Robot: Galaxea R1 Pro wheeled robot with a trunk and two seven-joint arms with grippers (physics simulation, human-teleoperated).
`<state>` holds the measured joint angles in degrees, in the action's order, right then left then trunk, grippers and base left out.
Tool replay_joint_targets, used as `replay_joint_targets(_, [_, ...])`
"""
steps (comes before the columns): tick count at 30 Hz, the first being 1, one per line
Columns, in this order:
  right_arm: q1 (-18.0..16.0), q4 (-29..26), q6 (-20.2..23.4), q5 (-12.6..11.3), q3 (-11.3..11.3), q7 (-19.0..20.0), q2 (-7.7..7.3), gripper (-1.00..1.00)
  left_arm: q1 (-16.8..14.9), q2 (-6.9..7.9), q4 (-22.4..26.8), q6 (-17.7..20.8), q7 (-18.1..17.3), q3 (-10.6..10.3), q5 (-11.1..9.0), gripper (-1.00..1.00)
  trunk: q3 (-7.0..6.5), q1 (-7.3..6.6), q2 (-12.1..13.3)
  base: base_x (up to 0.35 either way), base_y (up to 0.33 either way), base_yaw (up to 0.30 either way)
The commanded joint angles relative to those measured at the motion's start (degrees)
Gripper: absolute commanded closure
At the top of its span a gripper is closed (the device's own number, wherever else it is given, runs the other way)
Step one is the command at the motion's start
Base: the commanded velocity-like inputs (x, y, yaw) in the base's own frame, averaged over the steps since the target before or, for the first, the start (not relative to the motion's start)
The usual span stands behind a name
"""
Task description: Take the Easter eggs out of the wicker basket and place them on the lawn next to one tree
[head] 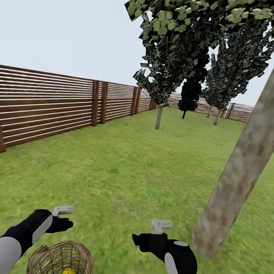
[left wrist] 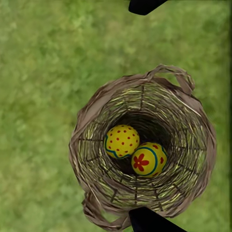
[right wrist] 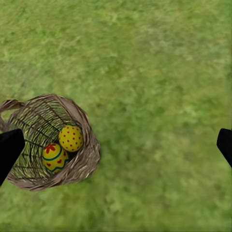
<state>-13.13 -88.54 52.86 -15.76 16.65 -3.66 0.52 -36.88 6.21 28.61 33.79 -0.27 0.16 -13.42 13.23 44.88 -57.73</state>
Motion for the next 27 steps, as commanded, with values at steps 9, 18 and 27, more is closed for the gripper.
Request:
replay_joint_targets(9, [-0.1, -0.1, 0.4, -0.4, 0.1, -0.4, 0.01, -1.00, -1.5, 0.04, -3.0, 0.1, -0.1, 0.0, -0.3, -1.00, 2.54, 1.99, -3.7, 0.000, 0.000, 0.000])
replay_joint_targets(18, [-0.1, -0.2, 0.5, -0.4, 0.0, -0.4, 0.01, -1.00, -4.1, 0.11, -3.7, 1.1, 0.2, 0.0, 0.0, -1.00, 4.98, 3.97, -7.3, 0.000, 0.000, 0.000])
replay_joint_targets(27, [-0.1, -0.2, 0.6, -0.4, -0.1, -0.4, 0.01, -1.00, -12.8, 0.17, -6.8, 12.0, 4.2, 0.0, 0.1, -1.00, 7.43, 5.94, -10.9, 0.000, 0.000, 0.000])
